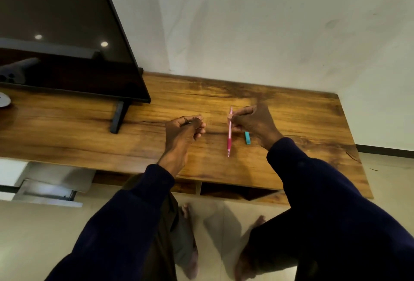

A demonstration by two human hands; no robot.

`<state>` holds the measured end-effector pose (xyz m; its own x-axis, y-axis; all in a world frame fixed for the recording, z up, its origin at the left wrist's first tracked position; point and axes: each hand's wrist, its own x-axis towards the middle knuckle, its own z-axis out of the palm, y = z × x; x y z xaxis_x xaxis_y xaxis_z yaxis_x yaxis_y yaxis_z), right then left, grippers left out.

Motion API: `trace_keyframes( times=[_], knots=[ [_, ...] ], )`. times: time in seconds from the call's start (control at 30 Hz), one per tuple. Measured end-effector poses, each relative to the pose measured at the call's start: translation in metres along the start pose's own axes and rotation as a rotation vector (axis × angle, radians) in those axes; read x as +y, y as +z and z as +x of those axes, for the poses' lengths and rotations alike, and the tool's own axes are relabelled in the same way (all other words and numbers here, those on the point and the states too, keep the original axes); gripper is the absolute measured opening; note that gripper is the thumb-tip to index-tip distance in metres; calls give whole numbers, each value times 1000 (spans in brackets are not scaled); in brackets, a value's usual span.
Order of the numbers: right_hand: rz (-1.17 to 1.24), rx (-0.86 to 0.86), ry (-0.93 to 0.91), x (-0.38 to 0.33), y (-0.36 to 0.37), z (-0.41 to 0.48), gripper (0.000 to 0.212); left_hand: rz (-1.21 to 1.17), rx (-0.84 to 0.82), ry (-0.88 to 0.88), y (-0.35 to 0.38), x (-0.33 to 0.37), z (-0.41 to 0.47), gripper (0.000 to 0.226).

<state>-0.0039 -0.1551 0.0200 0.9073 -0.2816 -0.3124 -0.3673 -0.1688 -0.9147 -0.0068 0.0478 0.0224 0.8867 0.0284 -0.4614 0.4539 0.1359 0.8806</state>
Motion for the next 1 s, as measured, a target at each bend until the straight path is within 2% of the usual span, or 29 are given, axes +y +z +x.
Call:
trace_keyframes(
  times=[0.17,0.33,0.57,0.73,0.9,1.0],
  knots=[
    [-213,42,6,11,17,15,14,103,1,47,2,-5,7,21],
    [-406,97,-48,15,25,23,15,172,13,96,8,-9,10,18],
    [-469,182,-153,20,9,13,11,246,-37,80,17,-19,13,16],
    [-452,260,-153,32,-21,-2,11,356,-52,132,24,-24,11,14],
    [-483,185,-70,48,-20,-18,23,511,-165,230,31,-30,3,29],
    [-477,219,-75,51,-16,-18,25,587,-194,309,35,-39,2,41]
  ],
)
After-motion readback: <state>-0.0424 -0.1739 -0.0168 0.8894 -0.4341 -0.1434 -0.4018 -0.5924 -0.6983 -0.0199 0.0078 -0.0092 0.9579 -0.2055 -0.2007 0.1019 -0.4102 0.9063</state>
